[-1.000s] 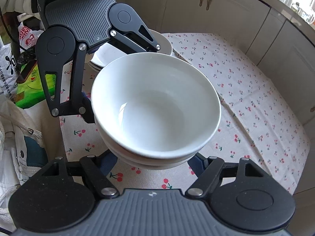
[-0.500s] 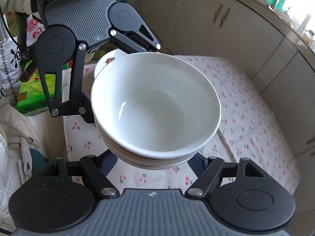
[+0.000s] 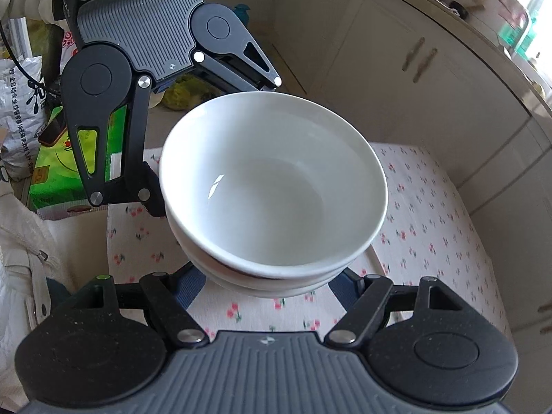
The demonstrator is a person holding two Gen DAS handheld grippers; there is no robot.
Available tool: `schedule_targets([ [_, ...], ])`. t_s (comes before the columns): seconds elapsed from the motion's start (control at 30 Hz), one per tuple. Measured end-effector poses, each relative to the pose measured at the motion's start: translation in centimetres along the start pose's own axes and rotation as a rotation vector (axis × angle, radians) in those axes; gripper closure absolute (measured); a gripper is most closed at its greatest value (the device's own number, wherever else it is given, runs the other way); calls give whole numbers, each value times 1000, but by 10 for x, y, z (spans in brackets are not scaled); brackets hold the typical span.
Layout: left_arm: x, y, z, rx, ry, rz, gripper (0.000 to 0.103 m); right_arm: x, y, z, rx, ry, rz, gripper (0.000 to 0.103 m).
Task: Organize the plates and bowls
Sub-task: 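Lift the bowl stack with both grippers and carry it over the plate stack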
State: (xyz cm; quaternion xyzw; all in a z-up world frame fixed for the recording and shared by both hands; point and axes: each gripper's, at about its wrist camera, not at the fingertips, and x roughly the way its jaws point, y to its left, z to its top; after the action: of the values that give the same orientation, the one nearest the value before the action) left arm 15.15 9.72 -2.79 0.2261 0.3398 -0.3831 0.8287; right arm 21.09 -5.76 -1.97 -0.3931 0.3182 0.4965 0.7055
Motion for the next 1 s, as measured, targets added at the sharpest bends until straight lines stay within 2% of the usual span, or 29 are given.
schedule_targets([
  [0.33,5,26,-19,-62,43,42,26,39,-2,25,-41,-3,32,22],
  [0.63,16,46,-27,-90,67,36,26,60,-14,29,-10,7,56,23],
  [1.0,28,58,-29,-127,85,16,26,63,-17,24,36,18,70,24],
])
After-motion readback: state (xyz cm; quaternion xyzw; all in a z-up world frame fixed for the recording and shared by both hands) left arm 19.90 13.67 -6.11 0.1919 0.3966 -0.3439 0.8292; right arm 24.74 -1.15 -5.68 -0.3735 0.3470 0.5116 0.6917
